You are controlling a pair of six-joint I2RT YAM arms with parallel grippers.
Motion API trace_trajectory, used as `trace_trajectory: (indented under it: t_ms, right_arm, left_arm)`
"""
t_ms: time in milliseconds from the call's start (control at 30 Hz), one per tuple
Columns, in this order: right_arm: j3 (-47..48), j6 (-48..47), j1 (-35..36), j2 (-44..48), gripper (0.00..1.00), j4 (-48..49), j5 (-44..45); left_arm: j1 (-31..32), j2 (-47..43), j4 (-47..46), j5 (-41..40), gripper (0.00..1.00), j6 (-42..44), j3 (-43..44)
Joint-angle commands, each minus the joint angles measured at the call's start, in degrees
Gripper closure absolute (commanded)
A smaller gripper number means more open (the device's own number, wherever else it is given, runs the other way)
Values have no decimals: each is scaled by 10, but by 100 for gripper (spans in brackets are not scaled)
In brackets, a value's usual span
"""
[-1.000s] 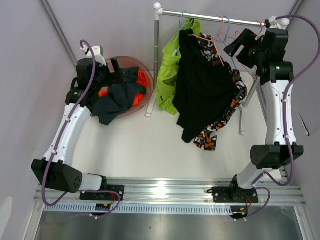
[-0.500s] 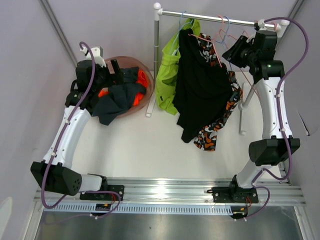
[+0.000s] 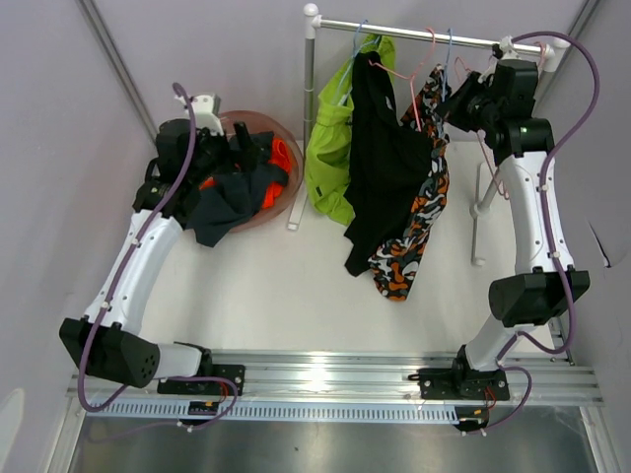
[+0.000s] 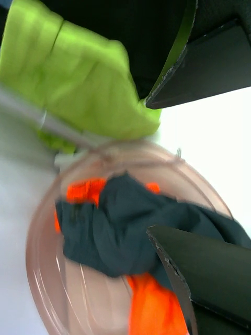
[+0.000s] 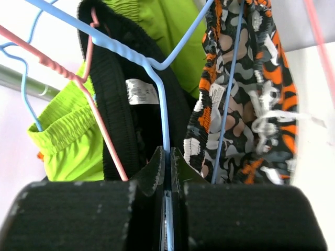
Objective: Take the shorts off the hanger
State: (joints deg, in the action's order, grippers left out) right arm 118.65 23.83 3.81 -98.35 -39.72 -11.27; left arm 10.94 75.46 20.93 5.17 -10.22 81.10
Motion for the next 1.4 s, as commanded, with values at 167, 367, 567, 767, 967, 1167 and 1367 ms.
trace_trajectory:
  t_ms: [167, 367, 567, 767, 967, 1167, 1367]
  right_arm:
    - [89, -20, -9, 49, 100, -59, 93]
    - [92, -13, -9, 85, 100, -86, 94]
    - [72, 7, 1, 127, 100, -96, 88]
    - [57, 30, 3, 159, 100, -105, 73]
    - [35, 54, 8, 192, 100, -107, 54]
    - [15, 57, 8, 216, 100, -109, 44]
    - [-18, 62, 8, 235, 100, -101, 36]
  left_arm:
    - [184, -49, -26, 134, 1, 78, 52]
    - [289, -64, -111, 192, 1, 59, 14]
    - [382, -12, -173, 212, 1, 66, -15]
    - [452, 72, -206, 215, 1, 77, 18]
    - [500, 157, -246, 184, 1, 81, 47]
    - [513, 219, -261, 153, 1, 81, 99]
    - [513, 267, -248, 136, 38, 81, 153]
